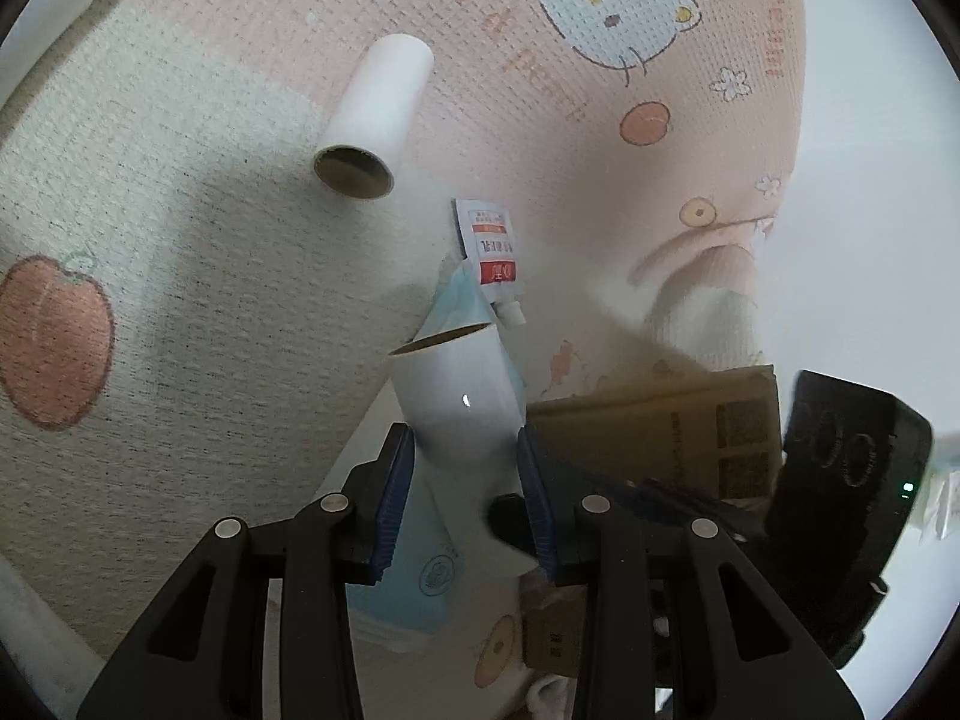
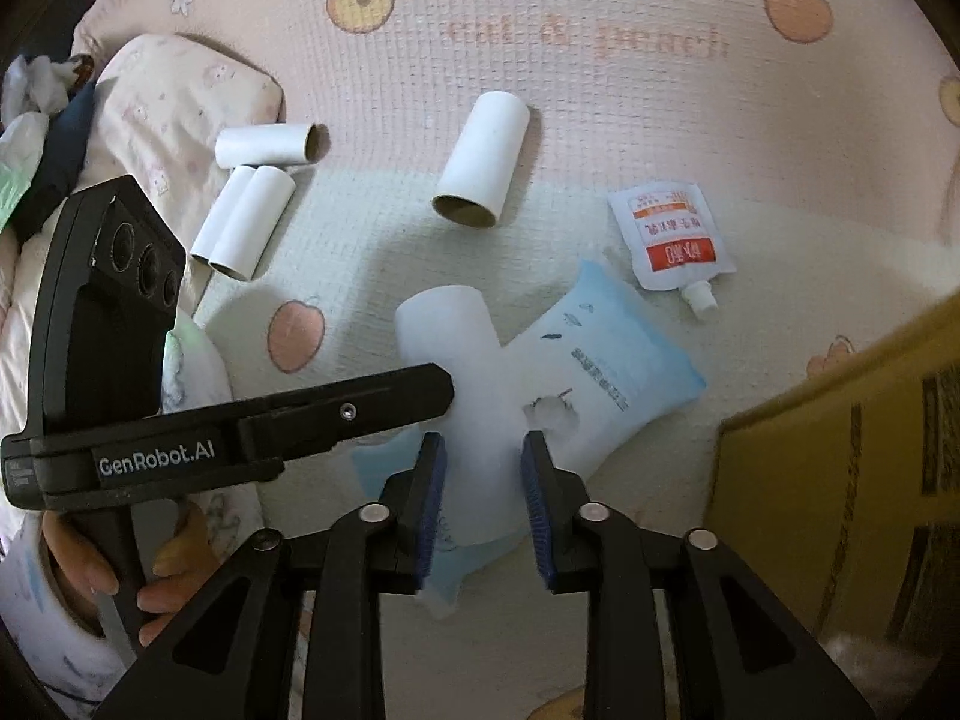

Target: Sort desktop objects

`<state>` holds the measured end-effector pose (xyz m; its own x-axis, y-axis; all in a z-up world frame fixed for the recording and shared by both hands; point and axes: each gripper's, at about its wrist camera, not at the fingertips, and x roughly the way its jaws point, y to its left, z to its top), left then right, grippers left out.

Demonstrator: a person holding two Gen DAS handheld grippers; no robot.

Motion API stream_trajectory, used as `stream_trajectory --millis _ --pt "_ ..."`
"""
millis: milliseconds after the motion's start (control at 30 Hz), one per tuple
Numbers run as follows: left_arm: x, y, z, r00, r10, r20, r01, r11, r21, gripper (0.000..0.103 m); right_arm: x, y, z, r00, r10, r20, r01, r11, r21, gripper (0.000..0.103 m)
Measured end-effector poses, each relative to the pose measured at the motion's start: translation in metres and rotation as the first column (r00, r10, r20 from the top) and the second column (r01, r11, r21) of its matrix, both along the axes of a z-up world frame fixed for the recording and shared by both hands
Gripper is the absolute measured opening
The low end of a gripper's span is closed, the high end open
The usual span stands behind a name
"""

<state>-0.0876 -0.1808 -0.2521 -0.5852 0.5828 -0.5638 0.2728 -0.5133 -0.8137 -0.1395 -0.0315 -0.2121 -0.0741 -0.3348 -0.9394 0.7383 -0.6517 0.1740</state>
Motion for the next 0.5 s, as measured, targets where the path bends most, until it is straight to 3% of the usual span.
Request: stream_trajectory --millis 100,267,500 --pt "-0.001 -0.004 -0.006 1.0 0.018 0.01 -0.019 0.999 0.046 0.04 -0.002 -0.003 -0.009 1.0 -0.005 0.018 0.004 1.0 0.007 0.039" --pt "0.0 -0.009 -0.02 0.998 0.035 0.051 -0.043 0.985 0.166 0.046 0.0 -0.003 -0.015 0.999 -0.025 0.022 0.025 0.999 -0.024 0.04" --pt "-0.001 0.004 -0.01 1.0 -0.001 0.025 -0.001 0.998 0.067 0.046 0.013 -0.008 -0.021 1.0 -0.016 0.006 0.016 1.0 -0.018 0.04"
